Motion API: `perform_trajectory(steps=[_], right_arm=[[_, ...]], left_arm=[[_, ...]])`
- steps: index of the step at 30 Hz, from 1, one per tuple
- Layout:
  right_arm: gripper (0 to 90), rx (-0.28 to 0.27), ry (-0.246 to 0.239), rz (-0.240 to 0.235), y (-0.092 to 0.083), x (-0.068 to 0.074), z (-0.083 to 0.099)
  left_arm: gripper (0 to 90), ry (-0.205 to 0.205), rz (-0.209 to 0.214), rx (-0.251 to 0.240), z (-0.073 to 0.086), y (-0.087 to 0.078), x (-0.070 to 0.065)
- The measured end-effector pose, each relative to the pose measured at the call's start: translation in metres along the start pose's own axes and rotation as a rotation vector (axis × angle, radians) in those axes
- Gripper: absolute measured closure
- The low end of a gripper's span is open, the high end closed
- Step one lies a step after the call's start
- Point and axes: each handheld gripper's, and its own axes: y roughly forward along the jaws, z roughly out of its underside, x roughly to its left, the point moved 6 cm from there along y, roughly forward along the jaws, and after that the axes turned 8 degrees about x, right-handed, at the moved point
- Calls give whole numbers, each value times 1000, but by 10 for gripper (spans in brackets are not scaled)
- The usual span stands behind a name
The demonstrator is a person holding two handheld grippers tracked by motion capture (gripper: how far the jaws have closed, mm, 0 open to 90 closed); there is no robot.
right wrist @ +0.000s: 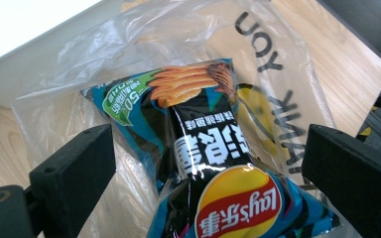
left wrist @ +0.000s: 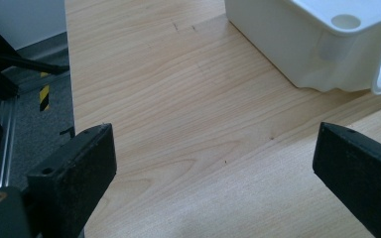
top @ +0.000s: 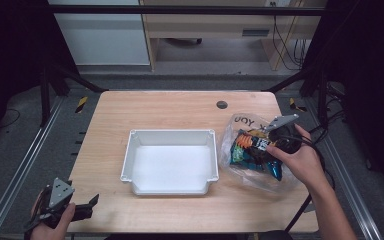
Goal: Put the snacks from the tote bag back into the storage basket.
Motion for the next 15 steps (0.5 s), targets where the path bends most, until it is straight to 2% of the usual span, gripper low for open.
perform_trajectory(steps=[4,7,15], right_arm=[[86,13,-31,-4,5,2,-7],[85,49,-71,-12,10,4,-12],[107,82,-120,-30,20,9,-21]], left_arm=[[27,1,10,6,2,2,1],[27,4,10,13,4,2,3],[27,-10,6,12,8,-2,12]])
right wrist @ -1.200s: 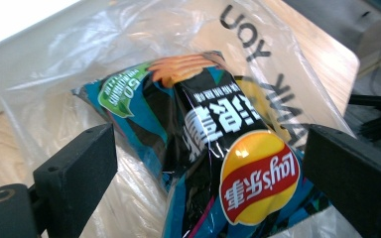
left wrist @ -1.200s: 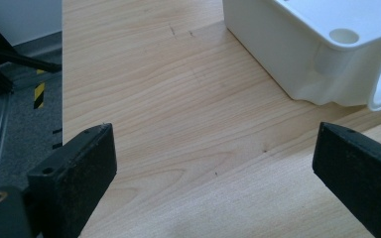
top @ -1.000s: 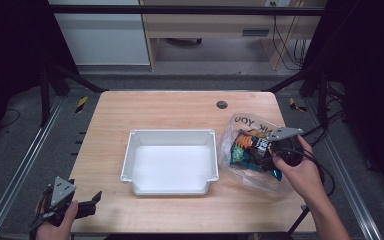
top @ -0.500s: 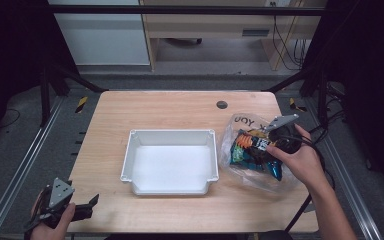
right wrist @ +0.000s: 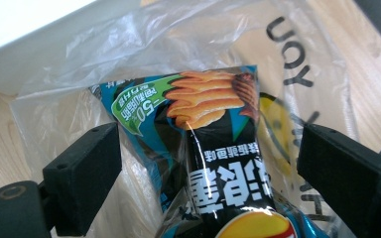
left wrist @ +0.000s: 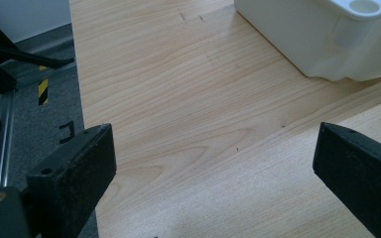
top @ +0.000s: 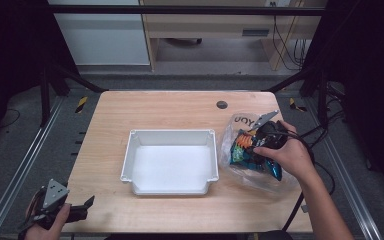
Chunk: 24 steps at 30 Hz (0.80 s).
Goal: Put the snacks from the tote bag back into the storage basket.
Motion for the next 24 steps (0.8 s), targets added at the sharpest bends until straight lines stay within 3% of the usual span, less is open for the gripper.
perform_trajectory(steps=[14,19,24], right_arm=[[111,60,-16,-26,14,4,-9],[75,82,-40,-49,19,7,-9],[76,88,-29,-46,20,4,-9]], left_arm=[[24,11,5,5,0,0,-2],[24,14,12,6,0,1,-3],[24,2,18,3,1,1,-2]])
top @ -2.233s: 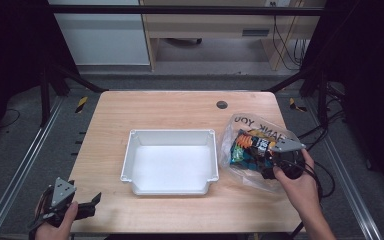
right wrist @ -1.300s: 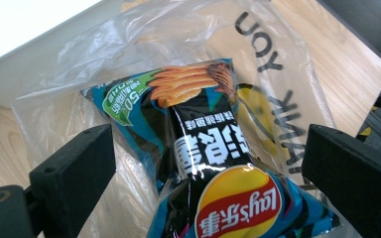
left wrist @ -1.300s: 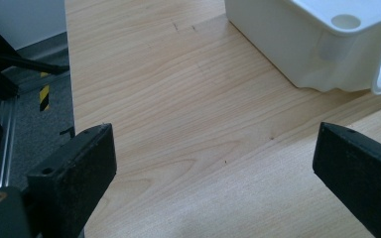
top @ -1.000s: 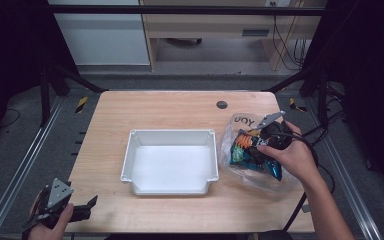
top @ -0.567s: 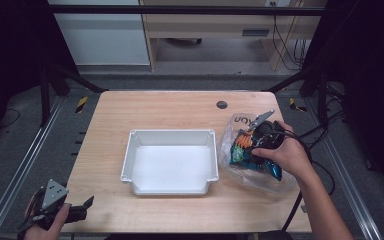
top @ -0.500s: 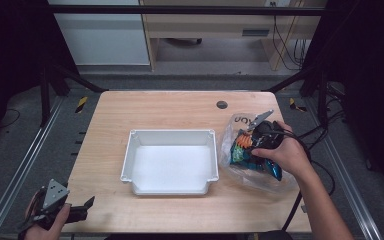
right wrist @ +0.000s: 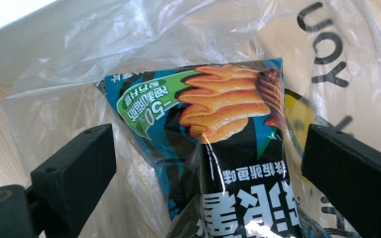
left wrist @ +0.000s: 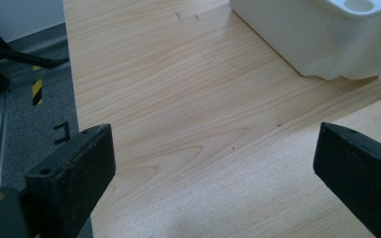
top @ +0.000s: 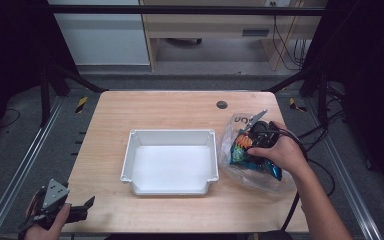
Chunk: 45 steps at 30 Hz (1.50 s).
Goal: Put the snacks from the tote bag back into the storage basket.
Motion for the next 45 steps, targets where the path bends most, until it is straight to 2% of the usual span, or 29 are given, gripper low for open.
perform_trajectory(steps=[6,10,14,20,29,30,31,32,39,41,43,44,45], right_arm=[[90,17,24,8,3,-8,2],[92,42,8,7,9,-9,3],[92,50,18,5,12,-10,1],[105,97,-2,-13,24,-13,3],[119,152,-4,-21,37,-20,11],[120,161,-1,-27,40,-21,14],[120,170,31,-33,41,-19,14],[120,164,8,-36,43,-21,16],[124,174,-5,-35,46,-22,19],[120,185,10,-37,47,-21,20],[119,186,-9,-37,50,-21,21],[118,193,7,-39,50,-20,21],[119,188,-12,-39,52,-21,22]], left_arm=[[24,-1,6,-8,-1,-2,-1],[24,-6,7,-10,-1,-2,-1],[24,-7,8,-8,0,-3,1],[23,-21,-3,-7,2,-4,8],[23,-21,8,-8,2,-2,6],[23,-19,9,-7,2,-2,5],[23,-16,9,-5,2,-3,6],[23,-16,8,-4,2,-3,6],[23,-16,4,0,3,-2,7],[23,-12,5,3,3,-2,7],[23,-10,6,5,3,-1,6],[23,-12,7,3,3,-1,5],[23,-8,9,4,2,-1,4]])
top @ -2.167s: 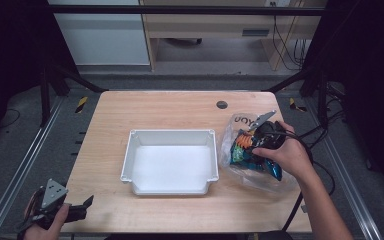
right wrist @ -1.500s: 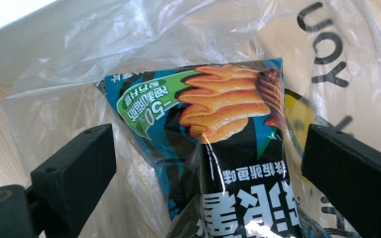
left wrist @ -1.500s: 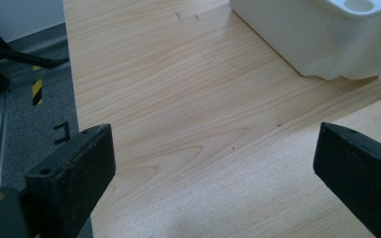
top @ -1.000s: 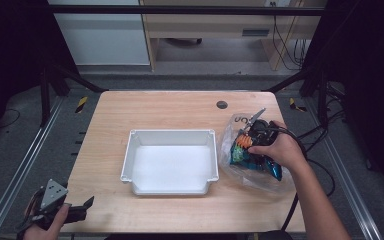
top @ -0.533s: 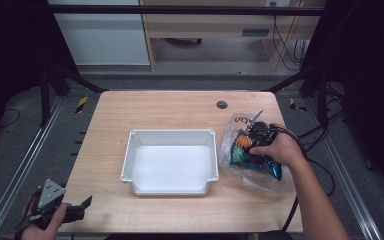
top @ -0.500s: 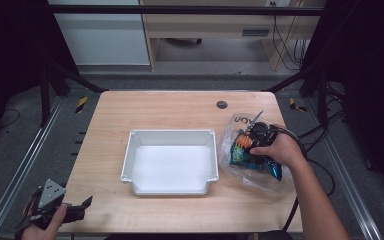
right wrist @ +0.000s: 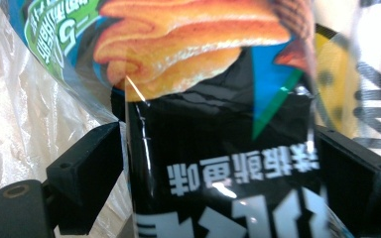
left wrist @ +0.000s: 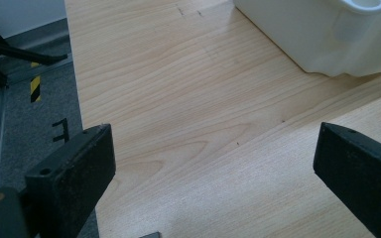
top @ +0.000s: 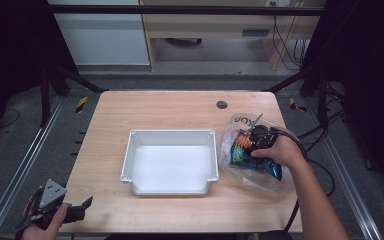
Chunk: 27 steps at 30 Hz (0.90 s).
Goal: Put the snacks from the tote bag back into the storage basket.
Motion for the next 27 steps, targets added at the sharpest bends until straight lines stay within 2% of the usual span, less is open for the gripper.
perform_trajectory(steps=[1,3,4,5,10,11,12,15,27], right_arm=[[119,8,15,-6,1,2,0],[119,8,11,-6,3,2,1],[114,9,-5,-7,7,2,2],[110,13,5,-9,8,4,2],[106,21,-13,1,13,4,4],[107,29,11,-4,12,5,4],[109,26,15,-4,13,5,4],[121,23,-7,1,14,4,5],[260,4,-34,11,9,6,12]], left_arm=[[23,3,2,1,0,0,-1],[24,3,3,-1,-1,1,-2],[23,9,4,5,-1,1,-2],[23,12,6,6,-1,1,-3],[23,18,7,7,-1,2,-4],[23,16,8,3,-1,2,-4],[24,18,9,5,-1,2,-5],[24,18,9,7,-1,2,-5],[24,18,11,18,0,4,-5]])
